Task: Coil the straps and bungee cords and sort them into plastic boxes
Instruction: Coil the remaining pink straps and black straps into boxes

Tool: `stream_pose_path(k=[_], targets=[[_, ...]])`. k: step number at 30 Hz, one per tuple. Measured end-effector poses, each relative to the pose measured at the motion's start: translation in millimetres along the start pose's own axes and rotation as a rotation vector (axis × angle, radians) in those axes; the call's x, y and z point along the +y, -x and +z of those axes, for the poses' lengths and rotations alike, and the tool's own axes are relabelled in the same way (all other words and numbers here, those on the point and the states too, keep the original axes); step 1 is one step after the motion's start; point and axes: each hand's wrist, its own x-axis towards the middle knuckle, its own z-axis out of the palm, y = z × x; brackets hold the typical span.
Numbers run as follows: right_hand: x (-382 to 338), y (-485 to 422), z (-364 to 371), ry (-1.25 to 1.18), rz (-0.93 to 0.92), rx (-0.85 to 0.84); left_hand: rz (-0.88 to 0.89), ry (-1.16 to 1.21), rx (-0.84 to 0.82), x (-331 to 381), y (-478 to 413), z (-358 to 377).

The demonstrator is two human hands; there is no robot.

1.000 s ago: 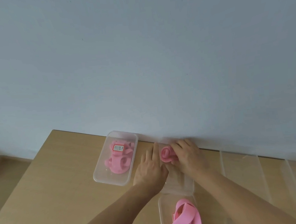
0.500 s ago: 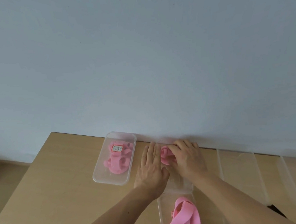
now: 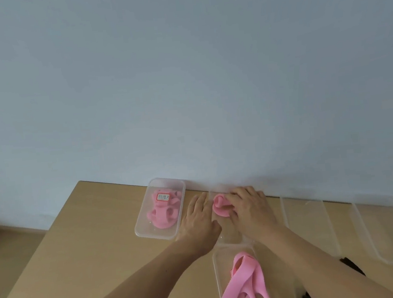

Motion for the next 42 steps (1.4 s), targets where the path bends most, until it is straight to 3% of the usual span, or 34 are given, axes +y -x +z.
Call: stream_pose_path(k=[6, 10, 16, 24, 30, 35, 38, 42], targets=[[-31.5, 54.4, -24.1, -0.030, 0.067, 0.030, 0.059, 0.065, -0.043, -1.6, 49.5, -17.5], [-59.3, 110.8, -13.4, -0.173, 0.121, 0.045, 0.109, 0.106, -0.125, -5.6, 88.1, -7.0], [-94.9, 167.0, 20.4, -0.159, 0.270, -0.247, 0.061, 0.187, -0.248, -18.7, 124.6, 0.9], [-112.1, 184.4, 51.3, -0.170, 0.396, -0.262, -0.065, 0.200, -0.288, -27.8, 148.6, -10.6], [-99.2, 174.2, 24.8, -0.430, 0.557, -0.244, -0.090, 0.293, -0.250, -9.0, 150.4, -23.1], [-81.3, 160.1, -22.3, -0.928, 0.645, -0.054, 0.026, 0.502, -0.281, 12.6, 149.6, -52.0], [-74.7, 156.0, -61.3, -1.105, 0.609, 0.006, 0.100, 0.640, -0.344, 28.2, 149.4, -79.0], [-68.0, 153.6, -108.7, -1.129, 0.514, -0.004, 0.244, 0.619, -0.349, 50.0, 142.4, -111.1]])
